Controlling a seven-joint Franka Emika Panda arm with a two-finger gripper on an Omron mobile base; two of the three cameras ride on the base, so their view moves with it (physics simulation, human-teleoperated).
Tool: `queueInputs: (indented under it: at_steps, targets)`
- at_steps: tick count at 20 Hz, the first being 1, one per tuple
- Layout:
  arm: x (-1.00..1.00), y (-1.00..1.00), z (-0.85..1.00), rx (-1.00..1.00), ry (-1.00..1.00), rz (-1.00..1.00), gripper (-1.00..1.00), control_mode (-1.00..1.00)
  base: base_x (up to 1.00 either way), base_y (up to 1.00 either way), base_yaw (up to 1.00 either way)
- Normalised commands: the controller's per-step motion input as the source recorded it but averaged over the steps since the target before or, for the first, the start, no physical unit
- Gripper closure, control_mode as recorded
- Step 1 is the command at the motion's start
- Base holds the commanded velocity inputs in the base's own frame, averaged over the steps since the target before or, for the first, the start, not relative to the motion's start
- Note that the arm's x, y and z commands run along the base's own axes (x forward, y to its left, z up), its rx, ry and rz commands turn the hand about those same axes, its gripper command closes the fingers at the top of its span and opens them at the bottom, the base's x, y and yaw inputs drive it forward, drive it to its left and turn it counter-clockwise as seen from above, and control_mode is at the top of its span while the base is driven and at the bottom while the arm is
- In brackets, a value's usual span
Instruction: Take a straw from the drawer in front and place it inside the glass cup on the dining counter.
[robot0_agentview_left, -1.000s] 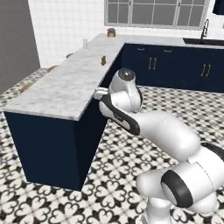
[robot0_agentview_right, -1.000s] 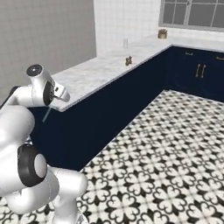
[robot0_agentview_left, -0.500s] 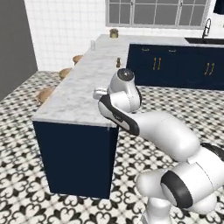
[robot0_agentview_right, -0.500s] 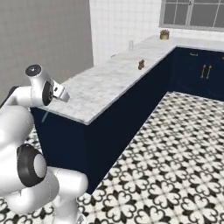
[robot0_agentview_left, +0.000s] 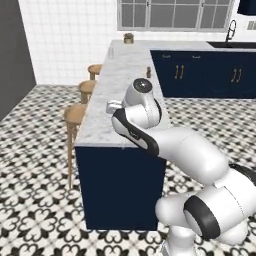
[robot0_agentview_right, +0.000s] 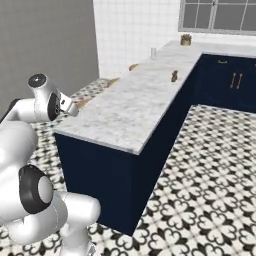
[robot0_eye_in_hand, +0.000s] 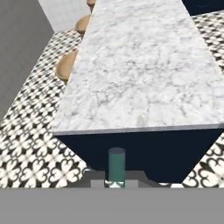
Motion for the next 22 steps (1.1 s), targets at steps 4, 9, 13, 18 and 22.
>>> queueInputs:
  at_steps: [4, 9, 13, 18, 22]
  targets:
    - [0.0, 0.0, 0.0, 0.0, 0.0, 0.0, 1.0, 1.0, 0.0, 1.0, -0.26]
    - [0.0, 0.0, 0.0, 0.0, 0.0, 0.0, 1.0, 1.0, 0.02, 1.0, -0.28]
    - [0.0, 0.0, 0.0, 0.0, 0.0, 0.0, 1.0, 1.0, 0.13, 1.0, -0.3]
    - [0.0, 0.0, 0.0, 0.0, 0.0, 0.0, 1.0, 1.0, 0.33, 1.0, -0.33]
    - [0.0, 0.0, 0.0, 0.0, 0.0, 0.0, 1.0, 1.0, 0.59, 1.0, -0.36]
